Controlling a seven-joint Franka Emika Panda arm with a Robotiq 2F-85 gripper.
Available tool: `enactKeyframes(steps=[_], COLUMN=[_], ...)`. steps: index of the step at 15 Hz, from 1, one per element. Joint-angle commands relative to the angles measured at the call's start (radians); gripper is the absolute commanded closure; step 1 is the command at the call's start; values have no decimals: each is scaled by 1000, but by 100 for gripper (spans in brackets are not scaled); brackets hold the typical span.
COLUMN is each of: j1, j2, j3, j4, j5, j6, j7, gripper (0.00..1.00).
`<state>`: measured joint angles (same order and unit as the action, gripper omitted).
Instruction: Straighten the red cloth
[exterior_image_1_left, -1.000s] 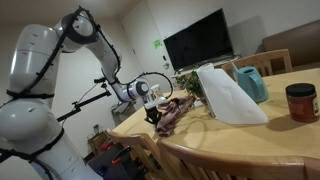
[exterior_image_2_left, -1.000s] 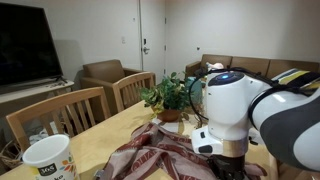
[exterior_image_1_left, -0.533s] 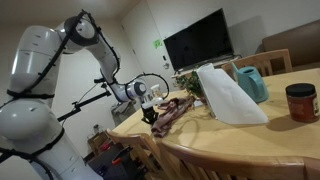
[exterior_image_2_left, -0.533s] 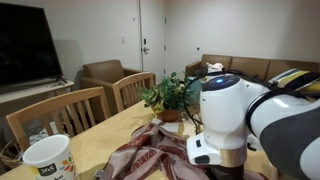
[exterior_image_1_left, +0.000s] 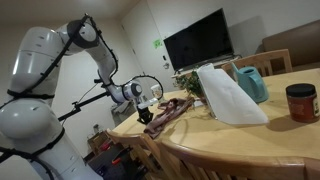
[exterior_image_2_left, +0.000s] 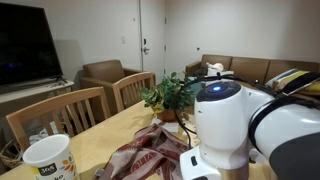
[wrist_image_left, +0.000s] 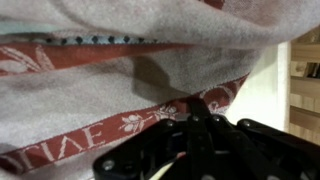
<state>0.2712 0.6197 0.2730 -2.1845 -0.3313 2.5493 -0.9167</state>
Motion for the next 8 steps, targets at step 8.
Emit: enactKeyframes(steps=[8], j1=[-46], j2=[14], j3=[58], j4=[10], j5=[19], j6=[12], j7=[-75], gripper=[100])
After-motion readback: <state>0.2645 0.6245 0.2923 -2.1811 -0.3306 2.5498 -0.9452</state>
